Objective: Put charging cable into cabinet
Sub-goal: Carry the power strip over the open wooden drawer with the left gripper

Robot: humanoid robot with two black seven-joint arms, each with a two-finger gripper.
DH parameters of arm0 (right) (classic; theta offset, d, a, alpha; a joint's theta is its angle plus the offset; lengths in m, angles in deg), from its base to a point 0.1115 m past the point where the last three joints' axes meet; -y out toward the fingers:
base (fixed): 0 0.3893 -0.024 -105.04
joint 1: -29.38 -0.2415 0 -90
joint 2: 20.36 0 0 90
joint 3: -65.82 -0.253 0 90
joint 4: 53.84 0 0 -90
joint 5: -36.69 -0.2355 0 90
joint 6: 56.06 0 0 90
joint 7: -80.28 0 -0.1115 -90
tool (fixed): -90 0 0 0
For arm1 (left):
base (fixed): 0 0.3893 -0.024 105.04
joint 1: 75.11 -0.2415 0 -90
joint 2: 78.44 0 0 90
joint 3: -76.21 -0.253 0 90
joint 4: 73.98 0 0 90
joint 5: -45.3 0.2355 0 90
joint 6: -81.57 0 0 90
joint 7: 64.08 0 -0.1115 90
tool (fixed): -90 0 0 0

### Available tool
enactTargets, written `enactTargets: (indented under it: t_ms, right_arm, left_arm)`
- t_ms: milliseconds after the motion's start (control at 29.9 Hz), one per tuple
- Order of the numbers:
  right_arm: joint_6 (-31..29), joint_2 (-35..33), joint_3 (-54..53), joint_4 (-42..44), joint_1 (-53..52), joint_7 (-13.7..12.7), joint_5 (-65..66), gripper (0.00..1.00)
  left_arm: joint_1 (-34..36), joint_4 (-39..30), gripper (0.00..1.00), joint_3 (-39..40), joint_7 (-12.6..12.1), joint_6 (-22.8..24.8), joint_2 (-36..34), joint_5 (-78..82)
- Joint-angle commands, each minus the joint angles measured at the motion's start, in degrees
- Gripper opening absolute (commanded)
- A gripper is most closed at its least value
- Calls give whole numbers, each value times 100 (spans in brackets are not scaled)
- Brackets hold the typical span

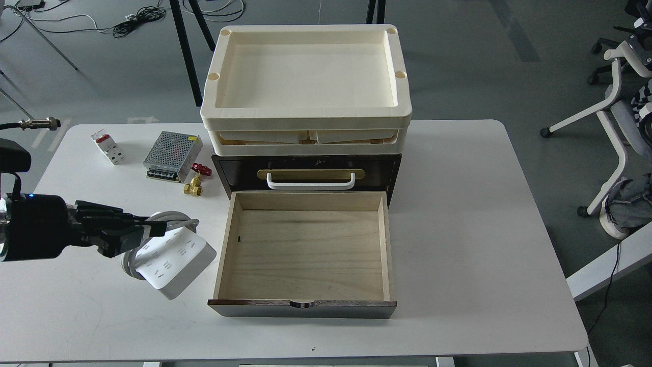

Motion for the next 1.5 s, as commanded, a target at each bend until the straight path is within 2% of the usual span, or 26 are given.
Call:
enactTargets:
  t_ms: [0, 234, 435, 635, 969, 1170, 1471]
  right_arm:
    - [0, -12, 9, 19, 5, -4, 4, 99]
    - [0, -56, 27, 28, 32, -4, 13, 99]
    - [0, -117, 53, 28, 67, -4, 13, 99]
    - [0, -109, 53, 28, 111, -4, 13, 99]
    - [0, -109, 62, 28, 111, -4, 13, 99]
    - [0, -109, 62, 28, 111, -4, 13, 99]
    - [0, -109, 62, 19, 137, -4, 13, 99]
  left_arm:
    - [152, 0, 0, 19, 3, 299, 475, -514]
    - [214, 0, 0, 510, 3, 374, 1468, -1287]
    - [293, 18, 0, 994, 3, 374, 1908, -1991]
    - [144, 351, 0, 906, 3, 374, 2585, -2027]
    - [-348, 1414, 0, 731, 3, 374, 3499, -1860]
    - [-401, 1670, 0, 318, 3, 374, 3667, -1421]
    - [-375, 2425, 0, 168, 3, 299, 3904, -1350]
